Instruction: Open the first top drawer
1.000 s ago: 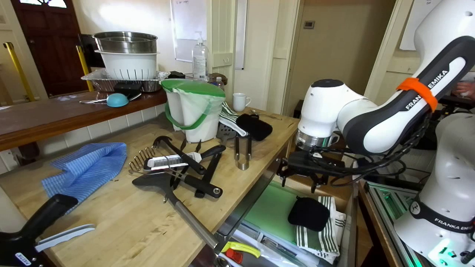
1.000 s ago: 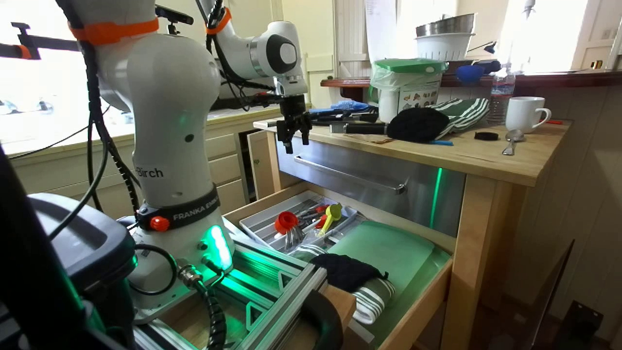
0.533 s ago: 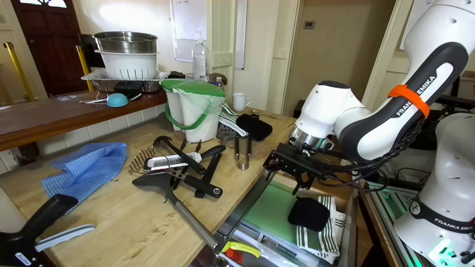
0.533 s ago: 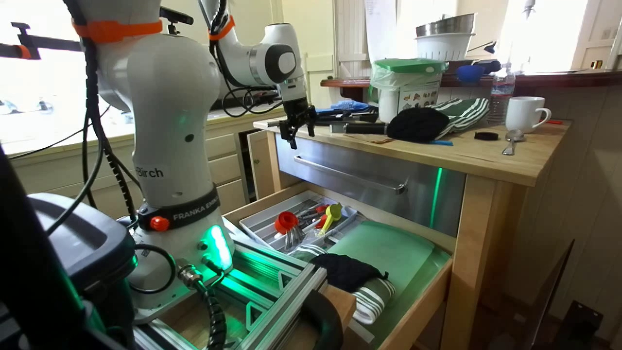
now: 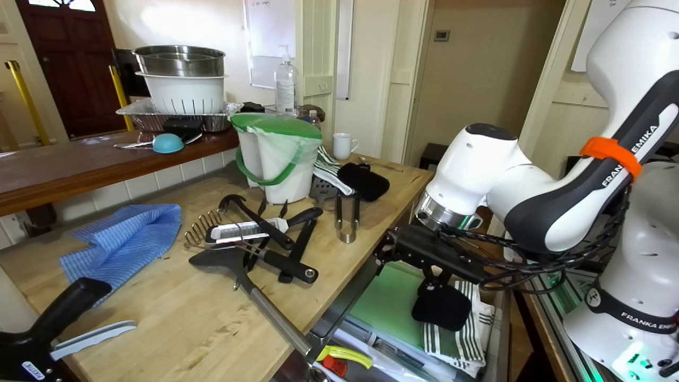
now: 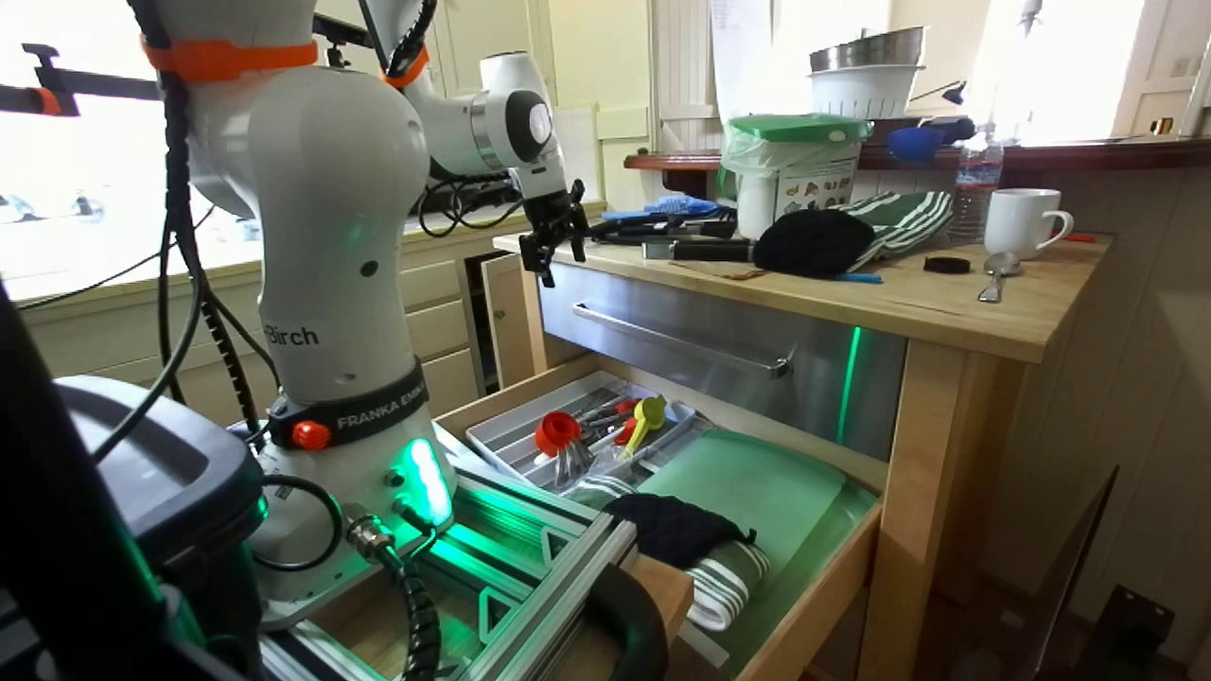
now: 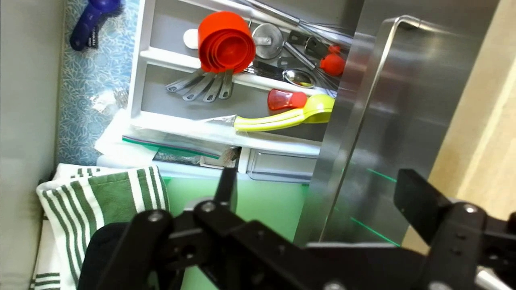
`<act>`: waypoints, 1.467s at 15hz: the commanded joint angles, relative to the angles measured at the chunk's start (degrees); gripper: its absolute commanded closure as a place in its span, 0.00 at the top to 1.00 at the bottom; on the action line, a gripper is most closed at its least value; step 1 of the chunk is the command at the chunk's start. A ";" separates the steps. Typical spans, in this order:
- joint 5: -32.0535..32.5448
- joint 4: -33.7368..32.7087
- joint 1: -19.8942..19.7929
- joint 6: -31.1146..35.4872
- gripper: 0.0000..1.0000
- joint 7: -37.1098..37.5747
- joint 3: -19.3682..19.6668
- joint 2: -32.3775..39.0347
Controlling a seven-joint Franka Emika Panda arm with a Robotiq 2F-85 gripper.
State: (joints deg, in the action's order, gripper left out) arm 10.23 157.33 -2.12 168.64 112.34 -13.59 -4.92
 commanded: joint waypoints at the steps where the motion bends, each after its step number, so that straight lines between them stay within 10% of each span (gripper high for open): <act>1: 15.76 -0.08 -6.72 -1.19 1.00 15.09 -4.38 -2.70; 12: 41.98 0.42 -10.21 -19.70 1.00 50.55 -11.13 2.19; 18: 44.15 1.58 -13.86 -4.79 1.00 43.40 -7.55 17.45; 22: 42.17 1.62 -14.08 -5.99 1.00 40.49 -7.54 18.85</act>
State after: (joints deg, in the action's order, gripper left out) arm 52.40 158.94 -16.21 162.67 152.81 -21.13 14.00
